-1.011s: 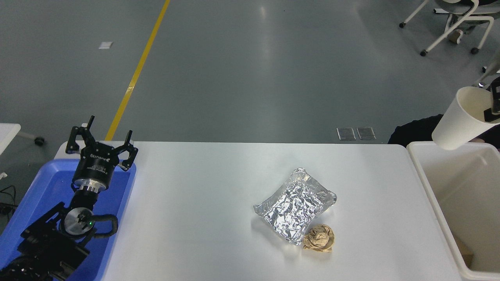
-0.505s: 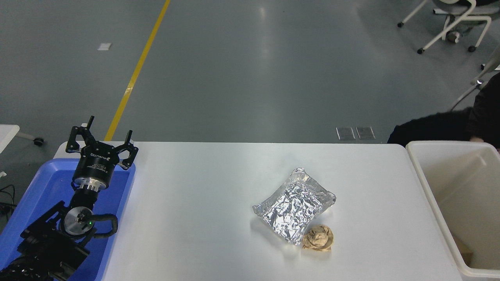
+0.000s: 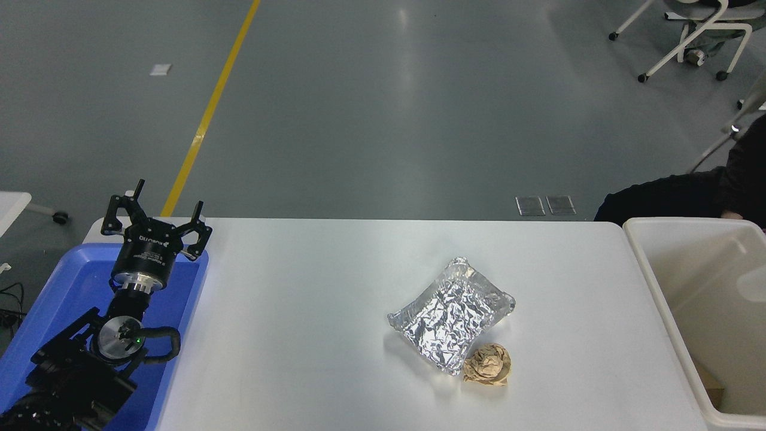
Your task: Pick up paper cup place in dustbin
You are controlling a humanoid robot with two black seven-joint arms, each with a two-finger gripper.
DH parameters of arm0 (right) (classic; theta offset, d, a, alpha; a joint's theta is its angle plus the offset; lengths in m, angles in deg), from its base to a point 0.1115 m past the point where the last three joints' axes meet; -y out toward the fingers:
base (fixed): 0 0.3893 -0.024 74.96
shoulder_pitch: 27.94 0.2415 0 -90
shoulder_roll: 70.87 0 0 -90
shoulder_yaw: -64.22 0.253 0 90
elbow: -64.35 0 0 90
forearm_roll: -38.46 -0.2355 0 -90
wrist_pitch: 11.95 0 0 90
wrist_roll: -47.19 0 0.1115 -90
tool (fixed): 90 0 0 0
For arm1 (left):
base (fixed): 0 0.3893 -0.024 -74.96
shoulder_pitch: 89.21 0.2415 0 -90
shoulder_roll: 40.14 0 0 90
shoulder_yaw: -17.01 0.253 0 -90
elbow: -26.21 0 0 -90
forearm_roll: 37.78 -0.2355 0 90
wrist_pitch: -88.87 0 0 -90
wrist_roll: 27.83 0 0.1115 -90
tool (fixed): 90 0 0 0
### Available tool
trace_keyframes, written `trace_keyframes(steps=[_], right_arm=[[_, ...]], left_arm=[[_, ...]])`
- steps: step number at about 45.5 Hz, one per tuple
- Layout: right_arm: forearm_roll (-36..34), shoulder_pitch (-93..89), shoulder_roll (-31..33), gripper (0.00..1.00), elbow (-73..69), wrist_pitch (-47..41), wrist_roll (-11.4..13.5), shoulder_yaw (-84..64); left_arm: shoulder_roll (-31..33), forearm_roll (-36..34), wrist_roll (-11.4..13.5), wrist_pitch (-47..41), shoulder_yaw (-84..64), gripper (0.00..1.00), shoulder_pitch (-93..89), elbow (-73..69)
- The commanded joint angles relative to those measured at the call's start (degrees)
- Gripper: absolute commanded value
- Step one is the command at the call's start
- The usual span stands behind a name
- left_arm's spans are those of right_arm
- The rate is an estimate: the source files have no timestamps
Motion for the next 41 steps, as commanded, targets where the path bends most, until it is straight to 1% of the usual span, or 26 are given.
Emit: trace_keyframes(steps=[1, 8, 9, 10, 11, 17, 22, 27, 32, 37, 41], right_arm=[[-2.55, -7.33, -7.89, 0.00, 7.36, 1.73, -0.07, 6.39], [-2.55, -7.16, -8.33, 0.00, 7.72, 1.91, -0.07, 6.39], [-2.55, -6.89, -8.33, 0.13, 7.80, 1.82, -0.07, 6.39], [-2.55, -6.72, -8.33, 0.54, 7.98, 1.73, -0.07, 6.39], [-2.55, -6.54, -8.33, 1.00, 8.24, 1.47, -0.07, 6.39], [-2.03, -4.08, -8.33, 1.00, 7.37, 0.59, -0.16, 6.04], [-0.45, -1.19, -7.28, 1.00, 6.75, -1.95, -0.16, 4.81], [4.38, 6.28, -4.30, 1.00, 1.14, -4.33, -0.16, 0.68], [9.13, 16.46, 0.19, 1.00, -8.96, -6.52, 0.10, -3.18], [12.48, 28.94, 5.90, 1.00, -20.56, -13.37, 0.10, -6.79], [13.27, 39.05, 7.84, 1.00, -27.86, -21.98, 0.19, -10.48]], left_arm=[[0.00, 0.01, 0.03, 0.00, 0.00, 1.00, 0.00, 0.00], [0.00, 0.01, 0.03, 0.00, 0.00, 1.00, 0.00, 0.00], [0.00, 0.01, 0.03, 0.00, 0.00, 1.00, 0.00, 0.00], [0.00, 0.01, 0.03, 0.00, 0.00, 1.00, 0.00, 0.00], [0.00, 0.01, 0.03, 0.00, 0.00, 1.00, 0.00, 0.00], [0.00, 0.01, 0.03, 0.00, 0.00, 1.00, 0.00, 0.00], [0.00, 0.01, -0.06, 0.00, 0.00, 1.00, -0.09, 0.00], [0.00, -0.07, -0.06, 0.00, 0.17, 1.00, -0.09, 0.00], [0.00, -0.07, -0.06, 0.00, 0.17, 1.00, -0.18, 0.00], [0.00, -0.07, -0.15, 0.09, 0.17, 1.00, -0.09, 0.00], [0.00, -0.07, -0.15, 0.09, 0.17, 1.00, -0.18, 0.00]])
